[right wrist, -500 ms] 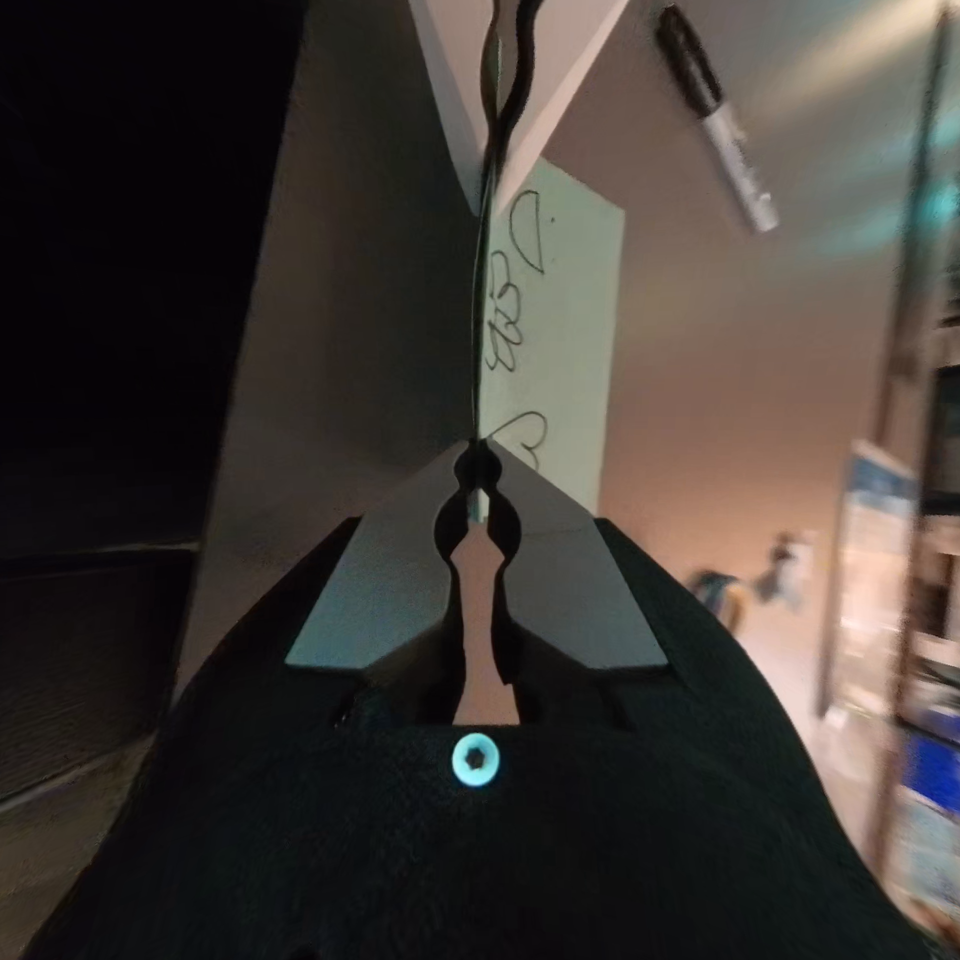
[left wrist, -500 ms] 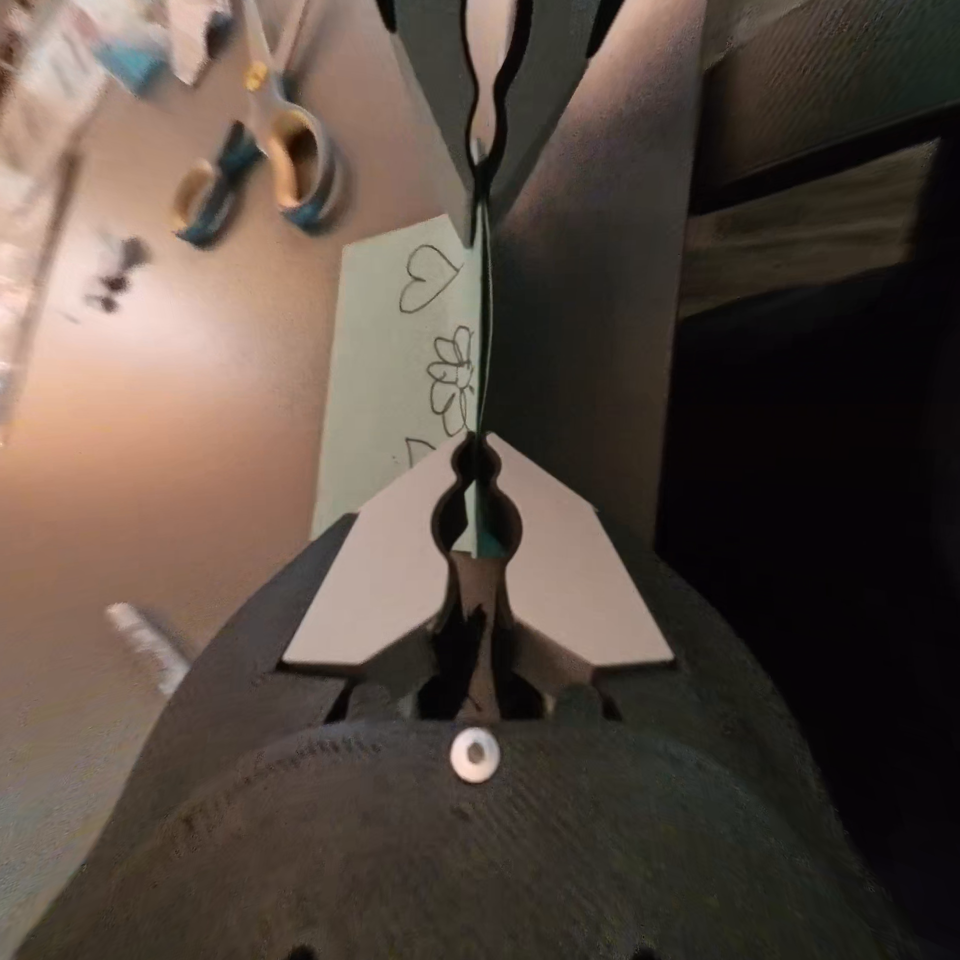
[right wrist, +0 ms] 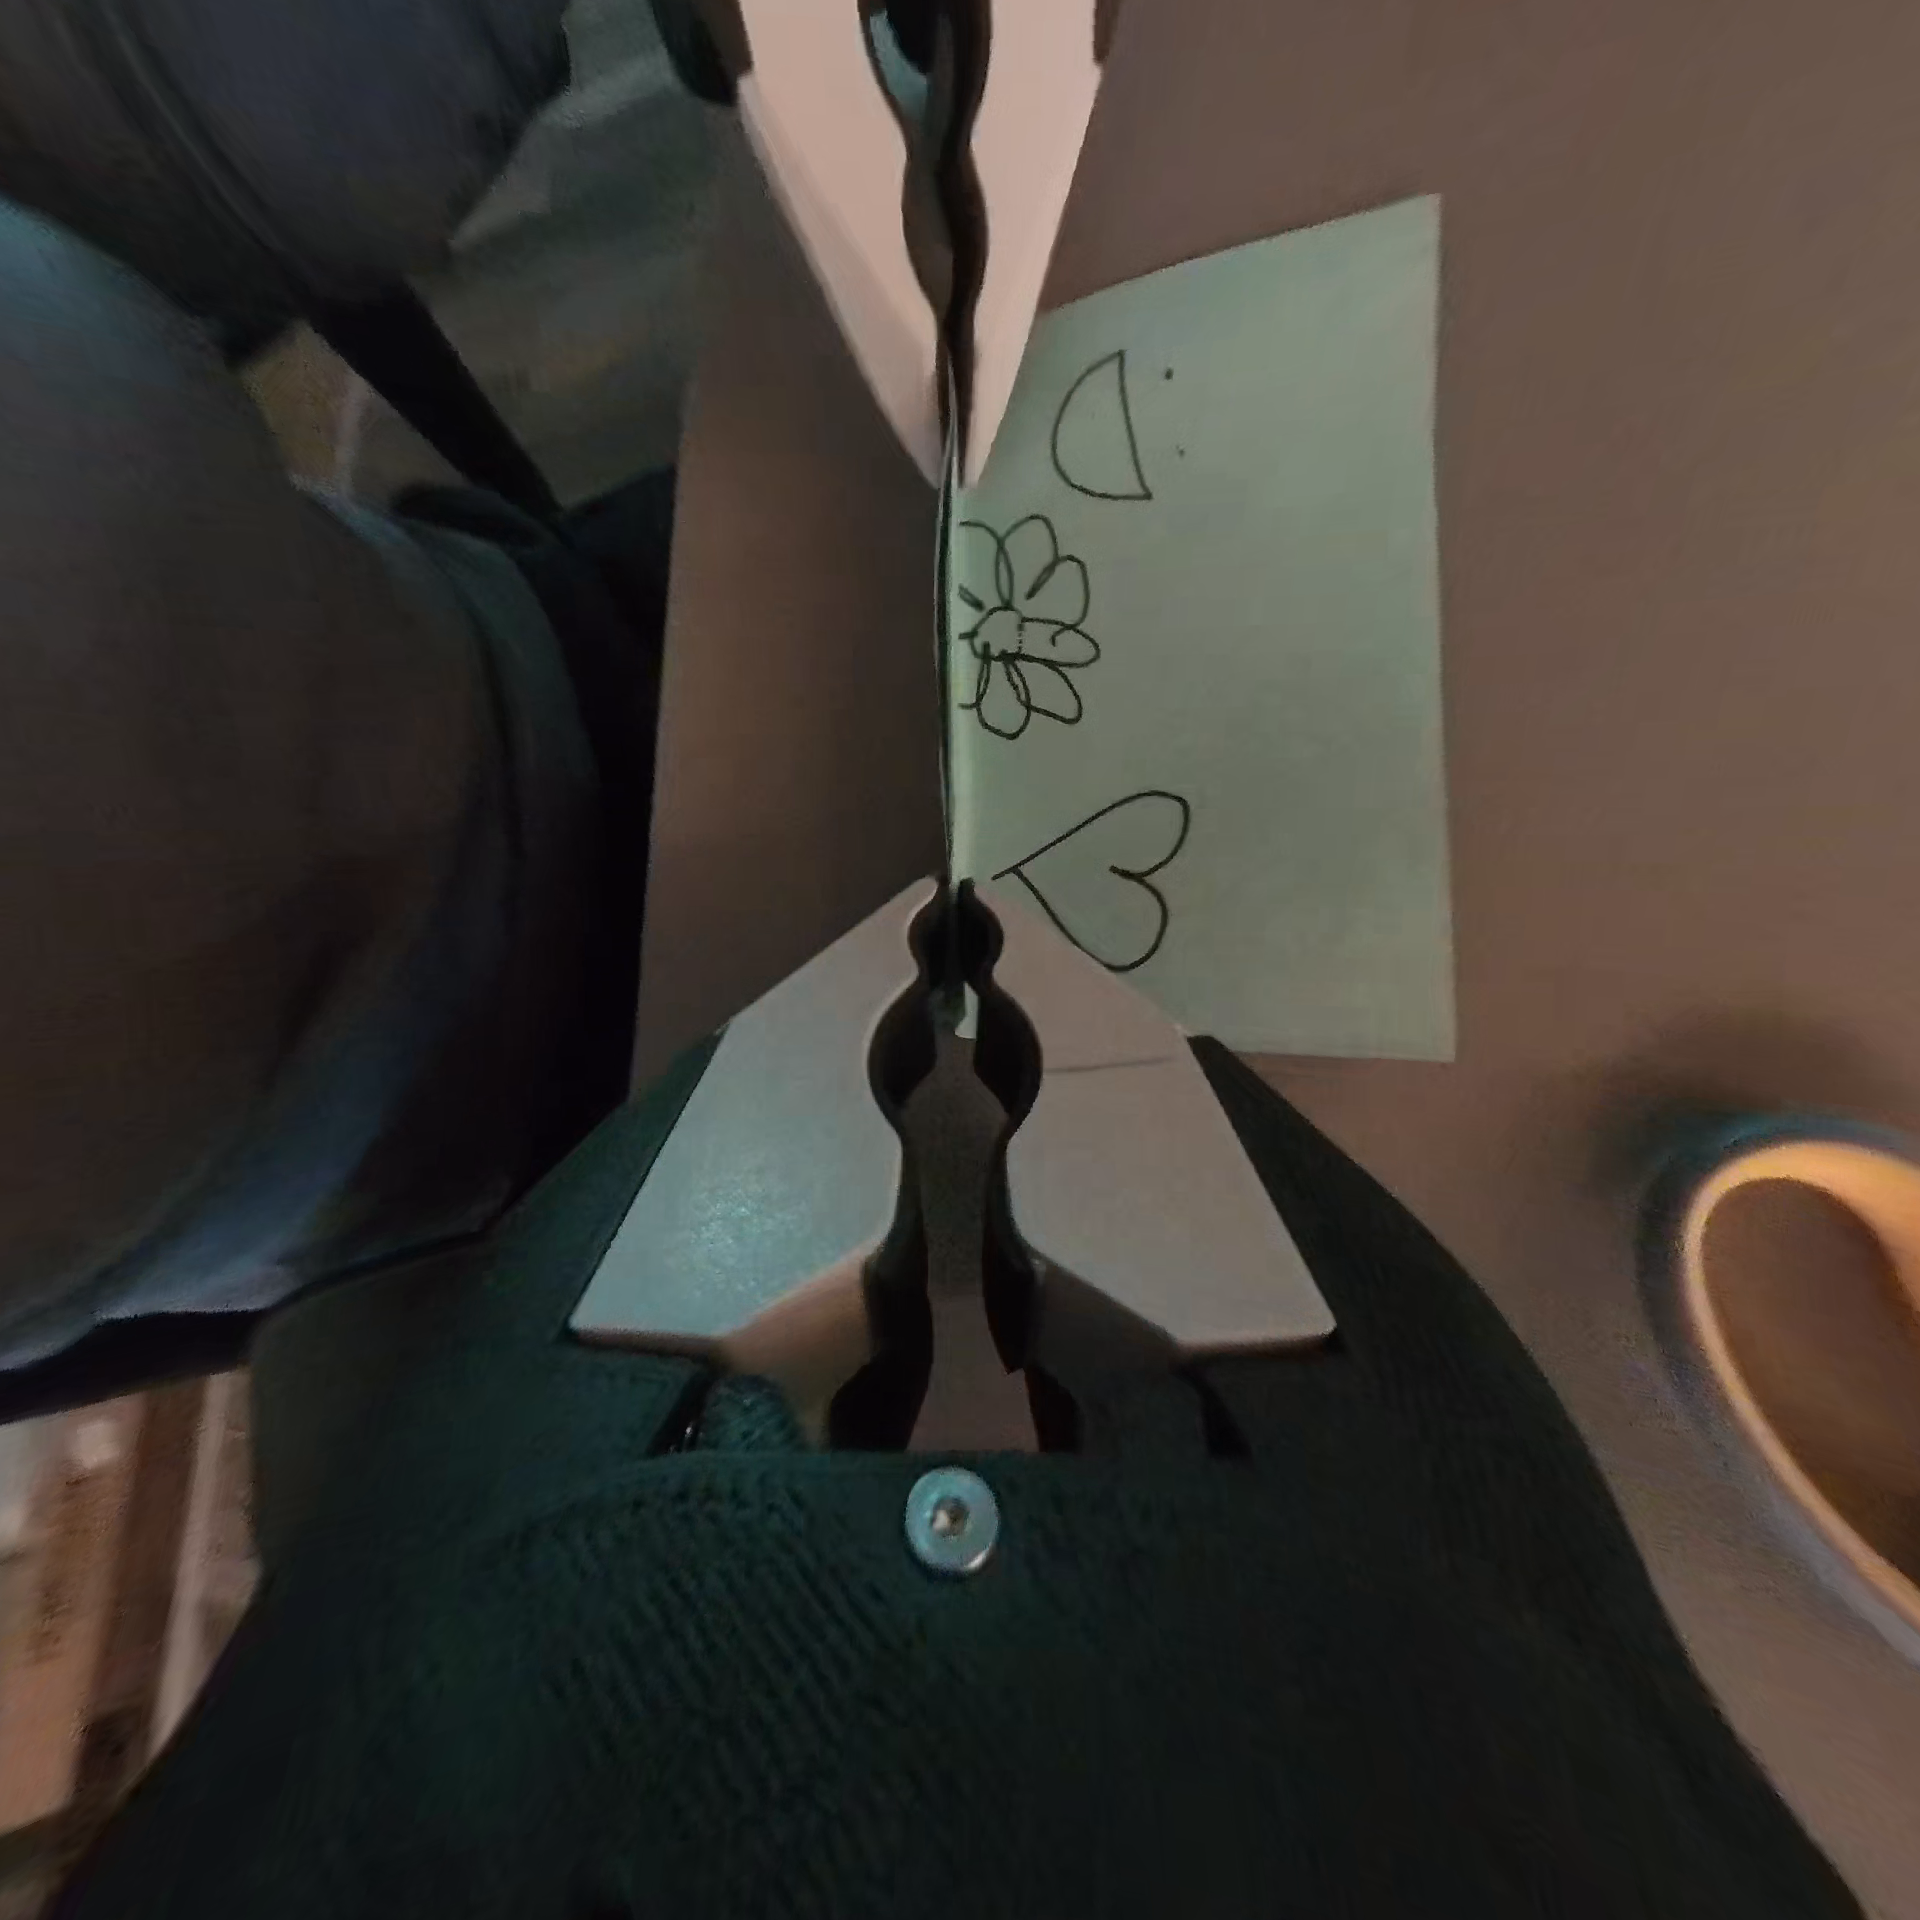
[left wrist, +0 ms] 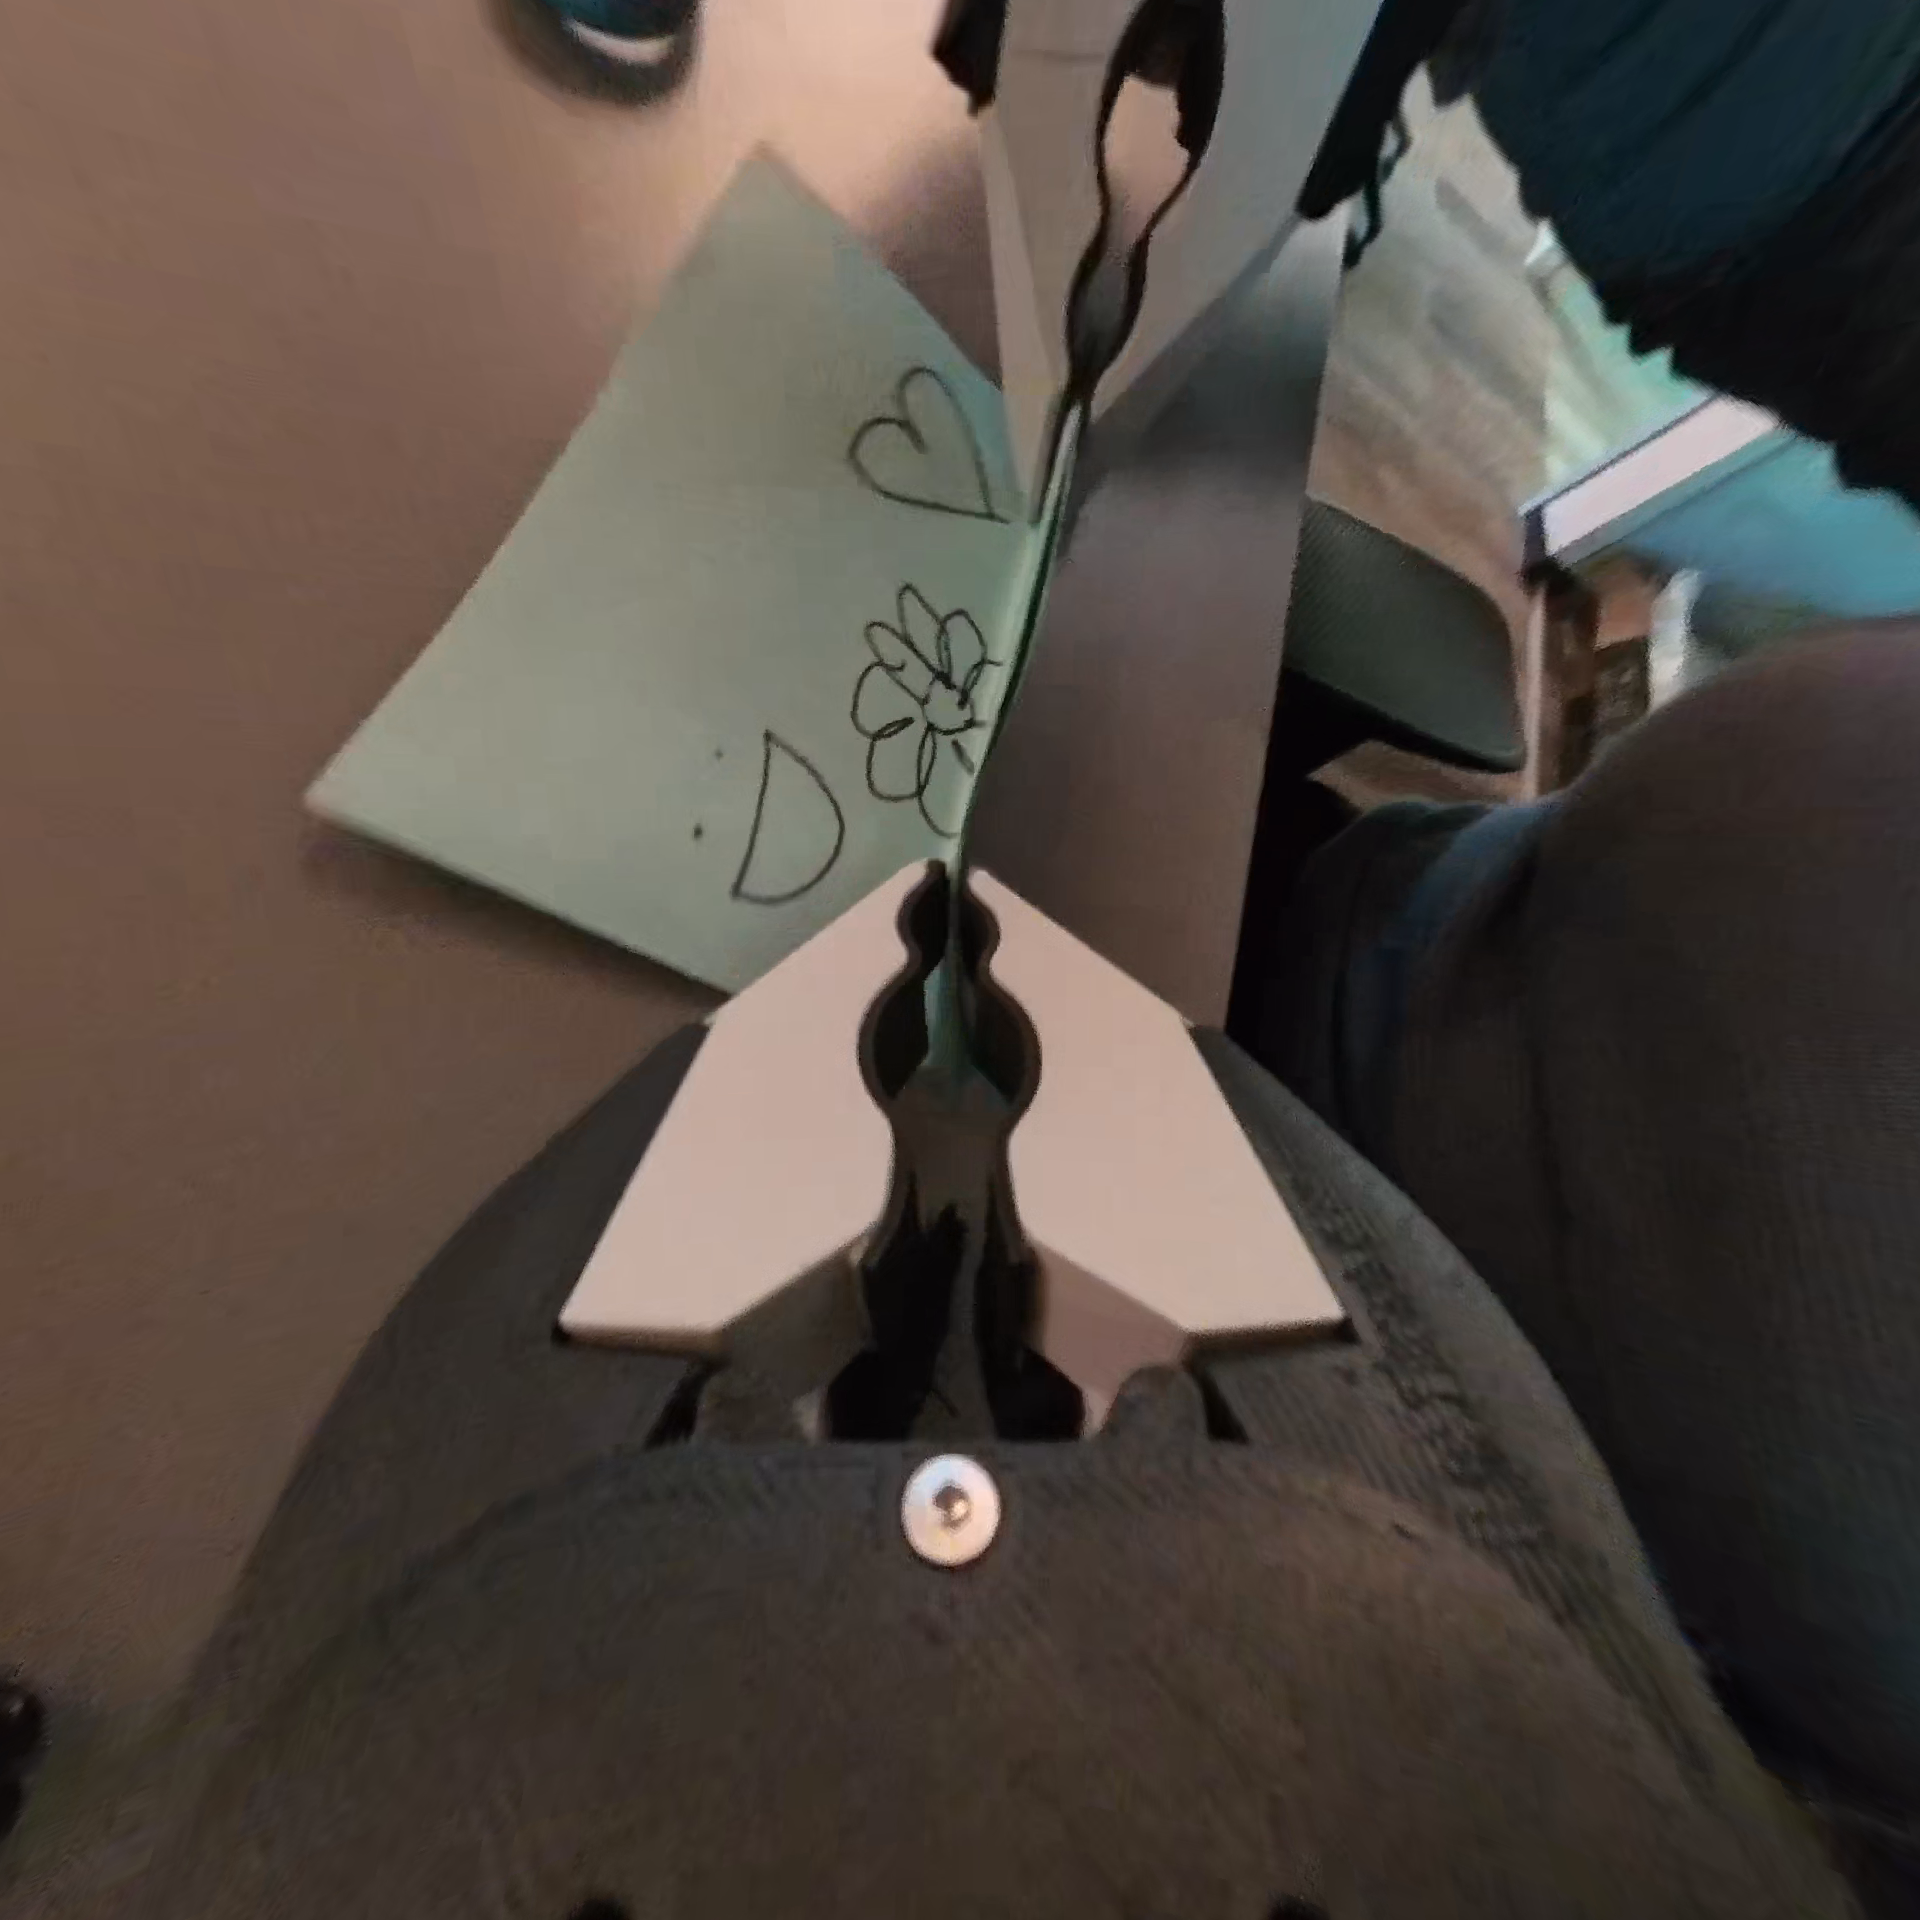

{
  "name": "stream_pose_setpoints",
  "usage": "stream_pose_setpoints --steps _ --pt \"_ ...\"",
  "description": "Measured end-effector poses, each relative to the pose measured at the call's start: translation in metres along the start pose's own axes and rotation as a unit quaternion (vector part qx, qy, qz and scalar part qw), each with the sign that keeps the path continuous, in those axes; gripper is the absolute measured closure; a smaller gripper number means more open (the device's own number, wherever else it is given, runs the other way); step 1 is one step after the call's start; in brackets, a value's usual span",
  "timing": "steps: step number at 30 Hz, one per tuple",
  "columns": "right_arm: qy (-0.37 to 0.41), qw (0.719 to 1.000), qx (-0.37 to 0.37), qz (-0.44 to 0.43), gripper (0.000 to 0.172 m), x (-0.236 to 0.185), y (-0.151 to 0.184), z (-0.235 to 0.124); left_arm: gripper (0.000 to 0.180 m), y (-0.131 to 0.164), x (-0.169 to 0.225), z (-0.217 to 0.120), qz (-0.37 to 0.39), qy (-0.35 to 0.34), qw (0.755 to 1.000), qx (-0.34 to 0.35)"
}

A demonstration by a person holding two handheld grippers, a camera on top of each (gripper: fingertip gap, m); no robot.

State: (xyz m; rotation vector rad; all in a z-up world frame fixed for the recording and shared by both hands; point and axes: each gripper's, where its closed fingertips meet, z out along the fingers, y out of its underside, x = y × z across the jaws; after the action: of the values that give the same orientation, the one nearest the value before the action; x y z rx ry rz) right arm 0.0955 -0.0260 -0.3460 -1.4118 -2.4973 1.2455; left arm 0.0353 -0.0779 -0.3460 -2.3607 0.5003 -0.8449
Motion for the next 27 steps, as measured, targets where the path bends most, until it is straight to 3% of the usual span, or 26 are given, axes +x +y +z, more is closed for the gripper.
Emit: stream_pose_setpoints --steps 8,11,18,22,24,27 --pt "-0.022 0.997 0.035 0.064 0.172 0.003 0.0 -0.004 0.18 0.002 -0.006 -0.008 -0.079 0.035 0.996 0.026" --pt "-0.007 0.997 0.042 0.06 0.154 0.002 -0.001 -0.009 0.18 0.003 -0.006 -0.009 -0.106 0.051 0.993 0.015" --pt "0.075 0.995 0.048 -0.035 0.137 0.0 -0.017 -0.012 0.18 0.003 -0.006 -0.009 -0.138 0.055 0.988 -0.031" --pt "0.072 0.995 0.014 -0.061 0.134 -0.009 -0.019 -0.001 0.18 0.002 -0.007 -0.009 -0.143 0.051 0.988 -0.039" --pt "0.078 0.995 -0.014 -0.058 0.14 -0.004 -0.013 0.004 0.18 0.002 -0.007 -0.009 -0.145 0.051 0.987 -0.039" --pt "0.097 0.994 -0.024 -0.042 0.172 0.01 -0.01 0.004 0.18 0.003 -0.006 -0.009 -0.145 0.054 0.987 -0.038"
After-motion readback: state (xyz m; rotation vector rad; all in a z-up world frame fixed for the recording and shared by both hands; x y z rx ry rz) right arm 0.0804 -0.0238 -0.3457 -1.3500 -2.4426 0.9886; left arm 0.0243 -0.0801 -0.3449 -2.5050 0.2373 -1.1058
